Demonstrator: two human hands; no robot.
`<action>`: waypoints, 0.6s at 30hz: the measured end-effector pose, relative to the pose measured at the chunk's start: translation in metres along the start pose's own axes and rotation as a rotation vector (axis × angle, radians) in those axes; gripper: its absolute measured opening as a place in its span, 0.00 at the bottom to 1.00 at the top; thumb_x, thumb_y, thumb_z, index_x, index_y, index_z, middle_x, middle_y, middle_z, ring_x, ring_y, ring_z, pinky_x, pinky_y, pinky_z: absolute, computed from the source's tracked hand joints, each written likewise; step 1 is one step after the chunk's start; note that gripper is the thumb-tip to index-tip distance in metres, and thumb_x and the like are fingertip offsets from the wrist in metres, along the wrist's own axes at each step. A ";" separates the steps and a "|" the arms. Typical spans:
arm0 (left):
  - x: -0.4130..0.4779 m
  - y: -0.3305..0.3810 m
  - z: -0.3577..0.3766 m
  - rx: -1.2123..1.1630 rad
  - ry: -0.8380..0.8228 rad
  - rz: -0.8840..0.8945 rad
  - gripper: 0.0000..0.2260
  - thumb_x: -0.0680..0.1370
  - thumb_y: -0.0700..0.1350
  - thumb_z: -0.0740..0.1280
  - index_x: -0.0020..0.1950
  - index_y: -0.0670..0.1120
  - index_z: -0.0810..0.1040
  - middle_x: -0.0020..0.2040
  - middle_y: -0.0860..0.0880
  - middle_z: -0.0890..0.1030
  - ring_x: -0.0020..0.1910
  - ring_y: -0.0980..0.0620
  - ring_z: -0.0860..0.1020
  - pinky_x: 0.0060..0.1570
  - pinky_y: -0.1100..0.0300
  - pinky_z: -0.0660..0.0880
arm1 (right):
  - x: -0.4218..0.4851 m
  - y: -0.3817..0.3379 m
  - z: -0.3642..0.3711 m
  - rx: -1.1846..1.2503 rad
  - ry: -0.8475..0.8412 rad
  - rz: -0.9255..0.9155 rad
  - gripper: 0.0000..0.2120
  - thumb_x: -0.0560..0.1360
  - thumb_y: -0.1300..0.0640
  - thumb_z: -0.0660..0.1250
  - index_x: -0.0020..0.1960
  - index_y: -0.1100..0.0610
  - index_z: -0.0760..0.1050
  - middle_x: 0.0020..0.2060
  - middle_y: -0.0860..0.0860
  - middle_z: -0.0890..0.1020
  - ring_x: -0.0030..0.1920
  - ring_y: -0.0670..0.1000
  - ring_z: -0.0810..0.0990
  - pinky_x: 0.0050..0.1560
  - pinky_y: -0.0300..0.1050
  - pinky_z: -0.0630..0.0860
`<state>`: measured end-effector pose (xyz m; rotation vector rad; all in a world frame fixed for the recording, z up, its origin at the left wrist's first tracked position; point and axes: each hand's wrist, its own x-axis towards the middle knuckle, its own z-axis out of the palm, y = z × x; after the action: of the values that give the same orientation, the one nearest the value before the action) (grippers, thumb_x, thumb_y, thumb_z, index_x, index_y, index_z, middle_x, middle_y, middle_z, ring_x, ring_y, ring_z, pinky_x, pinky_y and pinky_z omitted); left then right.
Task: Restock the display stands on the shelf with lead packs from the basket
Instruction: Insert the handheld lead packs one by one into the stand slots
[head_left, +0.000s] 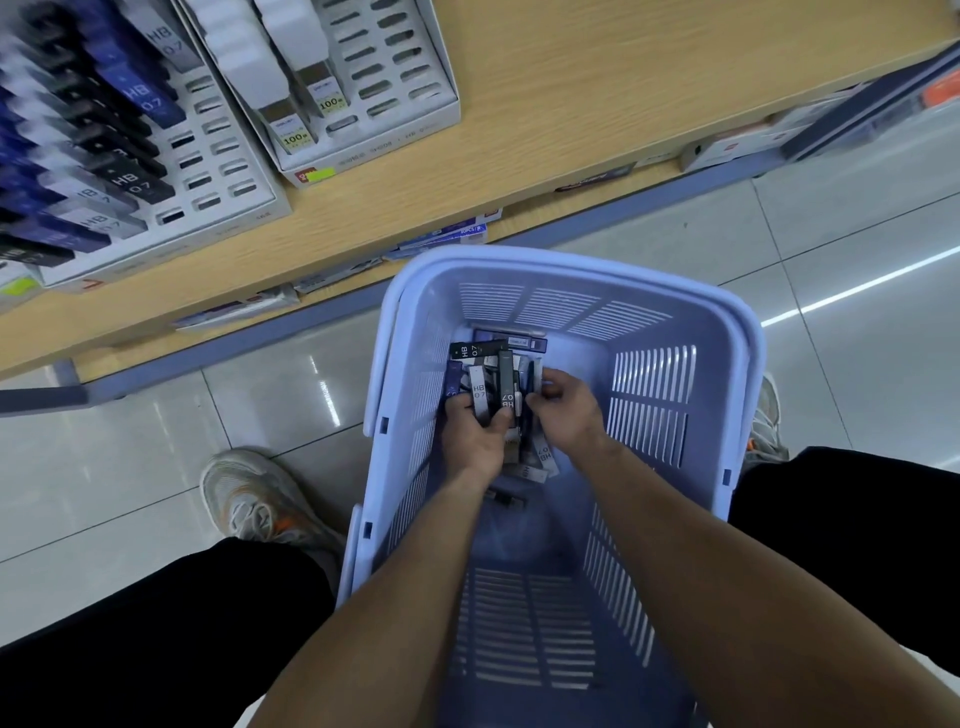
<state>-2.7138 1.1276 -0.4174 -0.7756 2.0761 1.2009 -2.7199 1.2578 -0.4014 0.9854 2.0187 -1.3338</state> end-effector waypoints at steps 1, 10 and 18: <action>-0.002 0.001 -0.001 0.005 -0.002 0.005 0.20 0.76 0.45 0.75 0.64 0.42 0.74 0.53 0.46 0.84 0.52 0.47 0.82 0.57 0.55 0.77 | -0.001 0.000 0.000 0.005 -0.005 0.016 0.12 0.76 0.64 0.67 0.56 0.53 0.82 0.46 0.52 0.85 0.47 0.53 0.84 0.48 0.45 0.80; -0.007 0.001 -0.004 -0.009 -0.080 0.033 0.20 0.78 0.45 0.72 0.69 0.44 0.73 0.58 0.48 0.82 0.57 0.48 0.80 0.61 0.56 0.74 | -0.014 0.006 0.002 0.062 -0.041 0.064 0.10 0.78 0.65 0.65 0.53 0.57 0.83 0.45 0.54 0.86 0.48 0.55 0.84 0.55 0.51 0.81; -0.011 0.004 -0.005 0.008 -0.145 0.002 0.21 0.81 0.45 0.69 0.71 0.43 0.68 0.63 0.45 0.74 0.60 0.45 0.77 0.57 0.58 0.73 | -0.014 0.013 0.007 0.095 -0.127 0.095 0.11 0.76 0.55 0.64 0.36 0.51 0.80 0.32 0.52 0.81 0.39 0.54 0.79 0.51 0.60 0.82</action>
<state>-2.7107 1.1265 -0.4054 -0.6621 1.9627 1.2130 -2.7010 1.2500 -0.4006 0.9995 1.8065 -1.4155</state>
